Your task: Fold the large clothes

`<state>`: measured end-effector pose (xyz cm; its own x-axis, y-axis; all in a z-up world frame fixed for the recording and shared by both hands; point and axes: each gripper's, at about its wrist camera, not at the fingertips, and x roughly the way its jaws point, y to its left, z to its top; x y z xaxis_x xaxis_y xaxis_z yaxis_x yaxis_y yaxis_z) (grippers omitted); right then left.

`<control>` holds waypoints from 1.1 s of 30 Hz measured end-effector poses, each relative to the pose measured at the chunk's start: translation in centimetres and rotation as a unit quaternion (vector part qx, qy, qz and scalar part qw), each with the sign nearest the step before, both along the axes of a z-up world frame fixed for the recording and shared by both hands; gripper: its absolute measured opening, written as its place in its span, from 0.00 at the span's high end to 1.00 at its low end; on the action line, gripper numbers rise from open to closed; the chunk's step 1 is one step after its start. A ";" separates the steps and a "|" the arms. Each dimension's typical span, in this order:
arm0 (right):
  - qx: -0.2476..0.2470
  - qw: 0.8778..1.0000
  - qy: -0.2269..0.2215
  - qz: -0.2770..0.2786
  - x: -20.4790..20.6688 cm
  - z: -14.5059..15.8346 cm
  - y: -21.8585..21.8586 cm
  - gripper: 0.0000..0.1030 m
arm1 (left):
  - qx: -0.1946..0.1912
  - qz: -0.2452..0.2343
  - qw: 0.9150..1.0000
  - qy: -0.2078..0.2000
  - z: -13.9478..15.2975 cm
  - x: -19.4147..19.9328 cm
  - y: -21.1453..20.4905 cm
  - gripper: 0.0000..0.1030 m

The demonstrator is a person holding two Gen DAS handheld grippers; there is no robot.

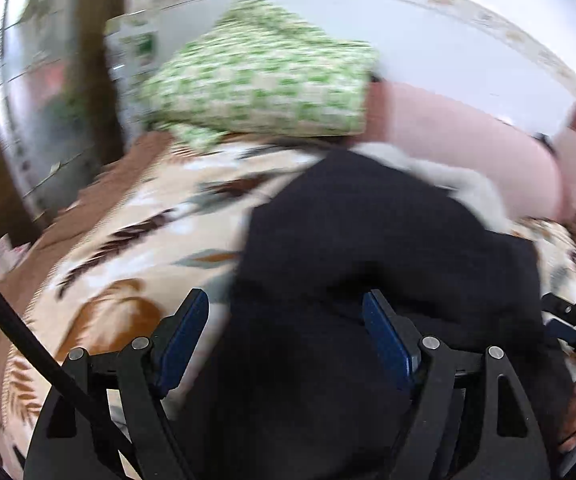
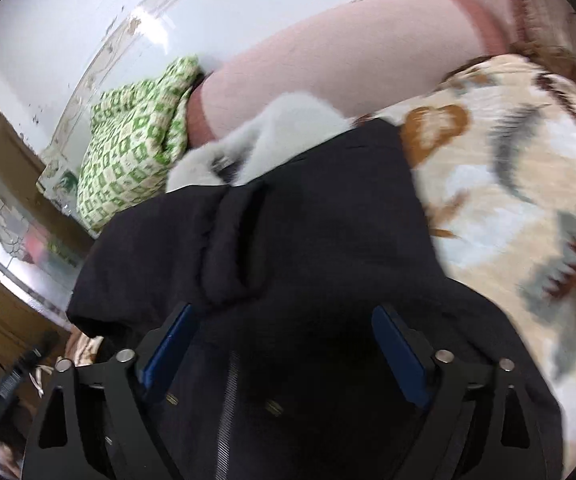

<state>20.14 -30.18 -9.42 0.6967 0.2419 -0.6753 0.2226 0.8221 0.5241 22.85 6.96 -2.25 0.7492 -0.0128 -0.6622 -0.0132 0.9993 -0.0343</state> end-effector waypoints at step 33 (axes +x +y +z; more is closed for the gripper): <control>-0.159 0.969 0.174 -0.075 6.2 -2.5 -1.9 0.94 | -0.042 0.107 0.992 0.043 -1.8 2.5 9.2 0.24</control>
